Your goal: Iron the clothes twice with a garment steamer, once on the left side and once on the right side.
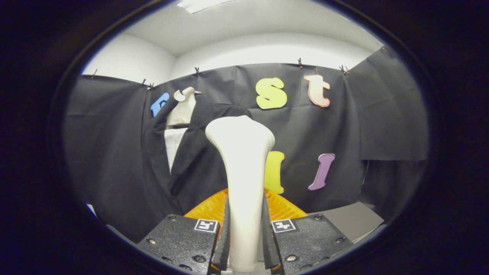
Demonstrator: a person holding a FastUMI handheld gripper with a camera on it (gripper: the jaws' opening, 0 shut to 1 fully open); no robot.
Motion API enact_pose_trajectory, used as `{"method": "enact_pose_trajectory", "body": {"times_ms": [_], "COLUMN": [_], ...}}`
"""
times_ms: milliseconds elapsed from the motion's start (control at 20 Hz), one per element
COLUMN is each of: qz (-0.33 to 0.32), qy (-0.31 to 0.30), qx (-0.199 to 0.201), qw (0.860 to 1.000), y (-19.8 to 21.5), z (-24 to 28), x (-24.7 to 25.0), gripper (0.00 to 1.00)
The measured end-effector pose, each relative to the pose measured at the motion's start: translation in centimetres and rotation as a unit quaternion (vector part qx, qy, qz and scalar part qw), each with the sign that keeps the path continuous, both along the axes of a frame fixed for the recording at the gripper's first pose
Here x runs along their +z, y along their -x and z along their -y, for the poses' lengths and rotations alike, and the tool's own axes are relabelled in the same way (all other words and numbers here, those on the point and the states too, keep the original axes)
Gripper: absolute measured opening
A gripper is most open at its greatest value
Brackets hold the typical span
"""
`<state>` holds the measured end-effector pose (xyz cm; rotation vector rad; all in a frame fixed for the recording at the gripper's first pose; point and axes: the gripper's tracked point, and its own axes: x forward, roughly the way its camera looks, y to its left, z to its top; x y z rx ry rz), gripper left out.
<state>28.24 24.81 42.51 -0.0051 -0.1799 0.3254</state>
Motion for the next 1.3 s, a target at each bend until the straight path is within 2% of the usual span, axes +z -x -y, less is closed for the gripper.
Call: {"method": "enact_pose_trajectory", "body": {"times_ms": [300, 600, 1300], "qz": [0.007, 0.013, -0.043], "qy": [0.024, 0.047, 0.069], "qx": [-0.012, -0.035, -0.053], "qw": [1.0, 0.998, 0.995], "y": [-0.5, -0.6, -0.6], "z": [-5.0, -7.1, -7.9], "x": [1.0, 0.4, -7.9], "gripper": [0.38, 0.38, 0.38]}}
